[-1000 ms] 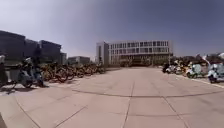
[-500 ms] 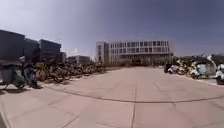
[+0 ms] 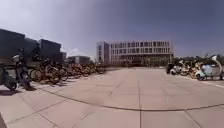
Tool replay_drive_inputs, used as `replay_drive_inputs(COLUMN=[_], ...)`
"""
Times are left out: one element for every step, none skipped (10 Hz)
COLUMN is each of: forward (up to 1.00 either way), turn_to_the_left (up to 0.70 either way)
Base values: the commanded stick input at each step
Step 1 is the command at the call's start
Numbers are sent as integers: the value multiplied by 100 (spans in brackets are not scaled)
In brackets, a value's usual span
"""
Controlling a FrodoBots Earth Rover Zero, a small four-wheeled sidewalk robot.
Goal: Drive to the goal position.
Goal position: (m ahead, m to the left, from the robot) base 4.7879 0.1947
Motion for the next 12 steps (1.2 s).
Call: replay_drive_inputs(forward=[70, 70, 70, 70, 70, 70, 70, 70, 70, 70, 70, 70], turn_to_the_left=[0, 0, 0, 0, 0, 0, 0, 0, 0, 0, 0, 0])
